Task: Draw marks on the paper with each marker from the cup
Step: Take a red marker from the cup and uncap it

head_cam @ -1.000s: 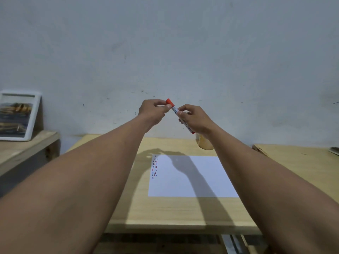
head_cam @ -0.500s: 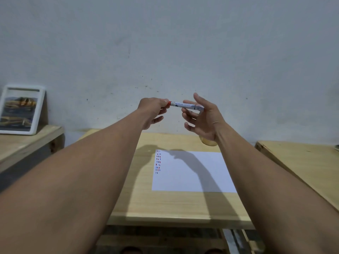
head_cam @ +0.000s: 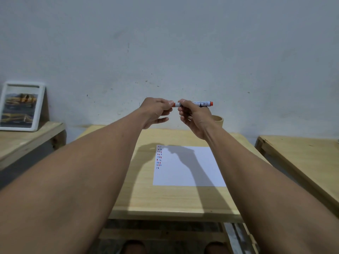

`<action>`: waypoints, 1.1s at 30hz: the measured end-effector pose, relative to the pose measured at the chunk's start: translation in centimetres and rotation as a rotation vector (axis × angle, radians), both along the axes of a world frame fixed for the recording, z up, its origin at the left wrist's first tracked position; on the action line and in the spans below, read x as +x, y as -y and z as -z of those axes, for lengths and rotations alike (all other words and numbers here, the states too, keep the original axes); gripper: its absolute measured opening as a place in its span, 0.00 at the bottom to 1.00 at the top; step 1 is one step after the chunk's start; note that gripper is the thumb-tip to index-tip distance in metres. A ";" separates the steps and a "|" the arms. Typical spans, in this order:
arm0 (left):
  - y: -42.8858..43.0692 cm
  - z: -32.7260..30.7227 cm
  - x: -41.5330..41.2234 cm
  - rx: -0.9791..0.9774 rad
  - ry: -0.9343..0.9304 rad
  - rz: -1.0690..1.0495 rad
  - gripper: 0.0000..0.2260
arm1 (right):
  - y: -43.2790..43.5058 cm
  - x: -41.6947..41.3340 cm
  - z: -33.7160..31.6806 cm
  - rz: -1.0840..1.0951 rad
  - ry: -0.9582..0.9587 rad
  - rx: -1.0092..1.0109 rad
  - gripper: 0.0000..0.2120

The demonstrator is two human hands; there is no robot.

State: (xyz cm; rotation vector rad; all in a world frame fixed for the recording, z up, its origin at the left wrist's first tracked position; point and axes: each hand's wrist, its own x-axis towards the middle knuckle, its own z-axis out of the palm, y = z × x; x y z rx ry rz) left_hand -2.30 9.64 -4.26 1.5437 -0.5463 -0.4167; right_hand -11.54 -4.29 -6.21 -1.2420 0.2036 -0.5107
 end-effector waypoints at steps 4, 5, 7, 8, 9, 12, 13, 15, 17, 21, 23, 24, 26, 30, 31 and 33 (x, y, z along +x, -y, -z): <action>-0.3 0.4 0.2 0.012 -0.022 -0.010 0.11 | -0.4 0.4 0.6 -0.008 0.034 0.038 0.05; -0.3 0.5 0.2 0.015 -0.028 -0.013 0.11 | -0.4 0.5 0.8 -0.008 0.038 0.047 0.05; -0.4 0.5 0.4 0.022 -0.036 -0.019 0.13 | -0.6 0.7 1.0 -0.011 0.046 0.055 0.05; -0.4 0.5 0.4 0.025 -0.036 -0.026 0.13 | -0.7 0.7 1.1 -0.013 0.049 0.055 0.06; -0.4 0.5 0.5 0.029 -0.033 -0.037 0.14 | -0.8 0.8 1.1 -0.014 0.051 0.055 0.06; -0.4 0.6 0.7 0.057 0.010 -0.076 0.15 | -1.2 0.9 1.2 -0.016 0.066 0.066 0.05; -0.5 0.6 0.7 0.072 0.027 -0.085 0.15 | -1.3 0.9 1.3 -0.015 0.067 0.067 0.05; -0.6 0.7 0.5 0.100 0.051 -0.098 0.15 | -1.4 0.9 1.4 -0.016 0.065 0.068 0.04; -0.7 0.9 0.3 0.117 0.062 -0.103 0.15 | -1.6 0.8 1.6 -0.018 0.062 0.067 0.04; -0.9 1.4 0.1 0.121 0.039 -0.092 0.15 | -1.7 0.5 1.8 -0.033 0.059 0.066 0.04; -1.1 1.6 0.1 0.141 0.021 -0.063 0.18 | -1.6 0.4 2.0 -0.033 0.055 0.068 0.05; -1.3 1.7 0.1 0.145 0.020 -0.058 0.18 | -1.5 0.4 2.1 -0.028 0.052 0.069 0.06; -1.5 1.9 0.1 0.098 0.003 -0.041 0.17 | -1.3 0.4 2.2 -0.015 0.037 0.061 0.07; -1.7 2.2 0.0 -0.024 -0.058 0.034 0.07 | -1.2 0.4 2.2 -0.015 0.010 0.048 0.09; -1.7 2.2 0.0 -0.031 -0.068 0.032 0.07 | -1.2 0.4 2.2 -0.016 0.007 0.051 0.09; -1.9 2.3 0.1 -0.020 -0.080 0.006 0.10 | -1.1 0.2 2.3 -0.023 -0.004 0.051 0.08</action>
